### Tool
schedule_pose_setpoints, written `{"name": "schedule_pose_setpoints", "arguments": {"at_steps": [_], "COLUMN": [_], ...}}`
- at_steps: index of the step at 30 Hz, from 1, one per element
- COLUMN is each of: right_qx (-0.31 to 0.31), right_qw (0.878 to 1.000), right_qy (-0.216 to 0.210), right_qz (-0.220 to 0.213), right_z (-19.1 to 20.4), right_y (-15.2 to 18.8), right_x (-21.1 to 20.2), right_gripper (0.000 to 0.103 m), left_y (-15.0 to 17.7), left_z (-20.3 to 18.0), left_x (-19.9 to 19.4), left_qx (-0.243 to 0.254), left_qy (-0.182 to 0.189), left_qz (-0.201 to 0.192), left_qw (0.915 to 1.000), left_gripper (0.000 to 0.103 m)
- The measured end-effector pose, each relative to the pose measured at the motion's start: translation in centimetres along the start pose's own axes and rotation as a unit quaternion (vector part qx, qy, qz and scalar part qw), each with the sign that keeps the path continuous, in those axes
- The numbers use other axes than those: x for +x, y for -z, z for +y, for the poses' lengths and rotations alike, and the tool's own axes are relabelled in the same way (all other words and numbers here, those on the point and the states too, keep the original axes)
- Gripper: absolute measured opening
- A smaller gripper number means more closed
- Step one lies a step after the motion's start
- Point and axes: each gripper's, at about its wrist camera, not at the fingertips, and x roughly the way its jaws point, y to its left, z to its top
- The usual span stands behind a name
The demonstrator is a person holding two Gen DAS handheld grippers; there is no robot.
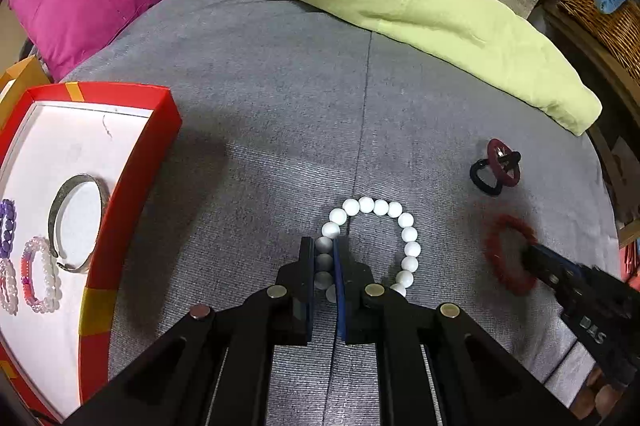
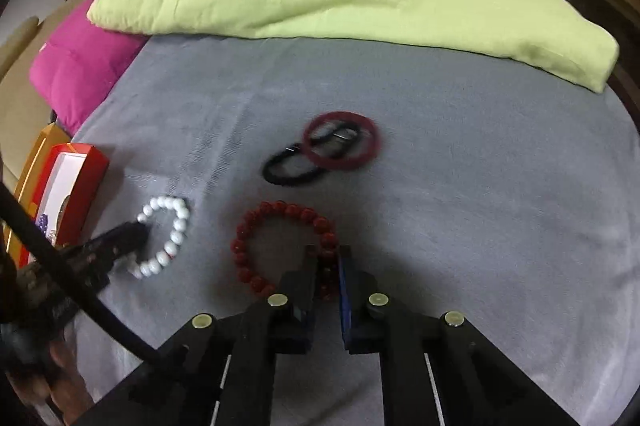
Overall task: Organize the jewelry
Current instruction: 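Grasp the red bead bracelet with the right tool while the left tool holds the white one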
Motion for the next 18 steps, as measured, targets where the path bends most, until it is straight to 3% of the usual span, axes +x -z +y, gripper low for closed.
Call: {"name": "schedule_pose_setpoints", "arguments": {"at_steps": [10, 18], "right_qx": [0.083, 0.077], "right_qw": [0.994, 0.989], "right_qy": [-0.058, -0.109], "right_qz": [-0.052, -0.066], "right_z": [-6.4, -6.0], "right_y": [4.0, 3.7], "right_x": [-2.8, -3.4], "right_gripper": [0.01, 0.01], "left_y": [0.5, 0.3], "left_z": [-1.0, -2.6], "left_x": [-0.2, -0.5], "left_qx": [0.022, 0.046], "left_qy": [-0.026, -0.031], "left_qz": [-0.032, -0.053], "left_qw": [0.9989, 0.9971], "left_gripper": [0.01, 0.01]}}
